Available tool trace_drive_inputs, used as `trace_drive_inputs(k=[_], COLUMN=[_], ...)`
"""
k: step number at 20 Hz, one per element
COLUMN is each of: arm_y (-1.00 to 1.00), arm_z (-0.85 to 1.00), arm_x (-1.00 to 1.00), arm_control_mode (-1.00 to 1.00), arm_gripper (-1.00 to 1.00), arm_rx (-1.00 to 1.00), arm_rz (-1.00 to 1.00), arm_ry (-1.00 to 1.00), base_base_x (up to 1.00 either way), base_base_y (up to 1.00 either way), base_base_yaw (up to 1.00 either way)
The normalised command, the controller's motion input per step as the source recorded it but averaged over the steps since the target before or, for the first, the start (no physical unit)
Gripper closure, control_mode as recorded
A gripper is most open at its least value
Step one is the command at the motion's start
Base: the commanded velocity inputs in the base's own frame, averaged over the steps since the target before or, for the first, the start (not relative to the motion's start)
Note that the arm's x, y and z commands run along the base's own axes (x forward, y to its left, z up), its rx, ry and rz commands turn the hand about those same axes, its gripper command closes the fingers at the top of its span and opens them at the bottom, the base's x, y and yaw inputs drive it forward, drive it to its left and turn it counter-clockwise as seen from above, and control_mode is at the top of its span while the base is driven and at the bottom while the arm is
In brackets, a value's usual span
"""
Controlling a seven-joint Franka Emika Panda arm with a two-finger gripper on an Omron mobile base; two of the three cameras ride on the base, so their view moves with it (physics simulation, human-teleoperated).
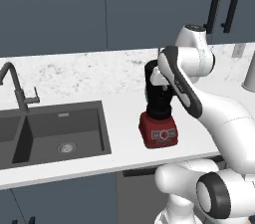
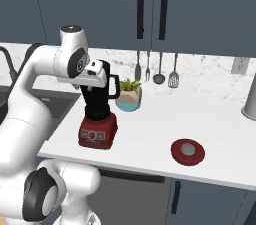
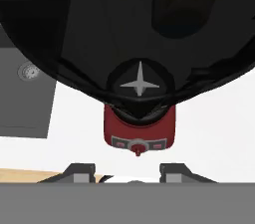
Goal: Close the lid blender by securely placing the lid on top.
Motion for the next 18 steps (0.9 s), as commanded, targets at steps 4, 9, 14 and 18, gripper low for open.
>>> trace_drive_inputs(k=[4,9,14,18], arm_y=[0.00,-0.15,-0.26,-0.47], arm_z=[0.00,0.00,-0.10,-0.24], arm_x=[-0.03,-0.24,-0.24,-0.11], arm_control_mode=[-1.00,-1.00,-1.00,-1.00], arm_gripper=[-1.00,-1.00,-1.00,-1.00], arm_rx=[0.00,0.00,0.00,0.00], arm_rz=[-0.02,-0.03,-0.05,-0.07], arm_ry=[0.00,0.00,-0.03,-0.06], base_base_x=[0.00,0.00,0.00,0.00], base_base_y=[0.00,0.00,0.00,0.00], base_base_yaw=[0.00,0.00,0.00,0.00])
